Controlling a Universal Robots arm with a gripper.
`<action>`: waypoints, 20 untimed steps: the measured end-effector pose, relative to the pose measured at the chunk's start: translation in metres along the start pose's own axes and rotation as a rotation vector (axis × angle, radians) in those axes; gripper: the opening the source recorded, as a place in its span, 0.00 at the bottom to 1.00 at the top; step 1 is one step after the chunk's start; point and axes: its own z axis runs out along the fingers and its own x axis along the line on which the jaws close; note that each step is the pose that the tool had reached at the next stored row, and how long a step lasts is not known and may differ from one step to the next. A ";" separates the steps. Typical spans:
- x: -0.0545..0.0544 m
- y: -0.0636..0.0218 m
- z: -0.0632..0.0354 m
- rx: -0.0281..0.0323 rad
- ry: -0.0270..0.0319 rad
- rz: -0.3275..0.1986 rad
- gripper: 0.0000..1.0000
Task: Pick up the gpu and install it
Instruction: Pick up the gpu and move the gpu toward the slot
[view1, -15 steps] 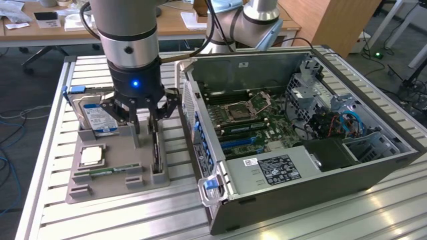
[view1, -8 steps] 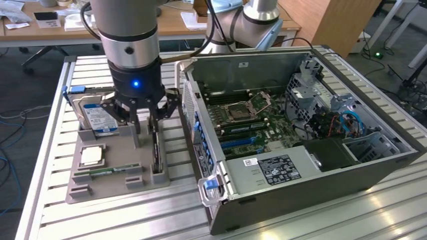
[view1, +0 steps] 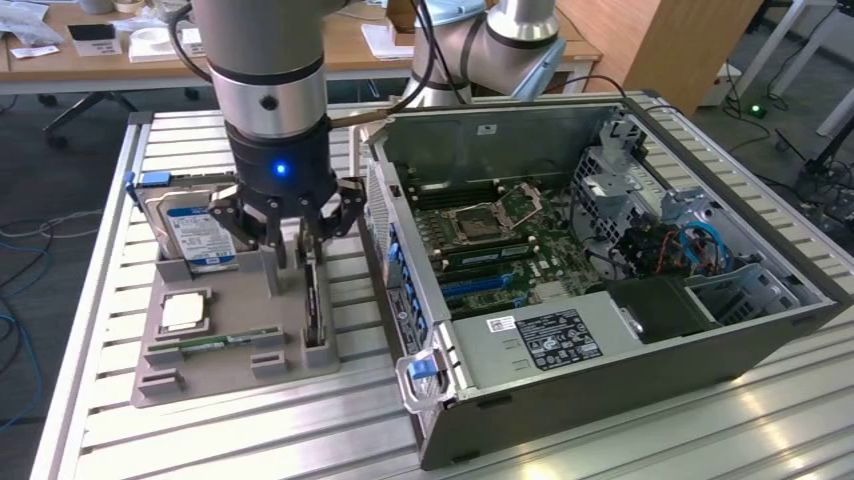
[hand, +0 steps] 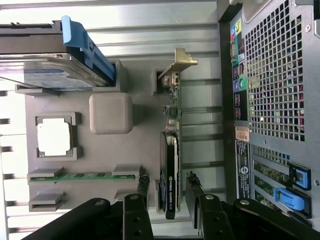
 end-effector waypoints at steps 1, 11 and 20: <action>0.000 -0.0001 0.0016 0.0000 0.0000 0.000 0.43; -0.001 -0.0007 0.0160 0.0002 0.0003 0.001 0.43; -0.006 -0.0006 0.0228 0.0009 0.0043 0.002 0.43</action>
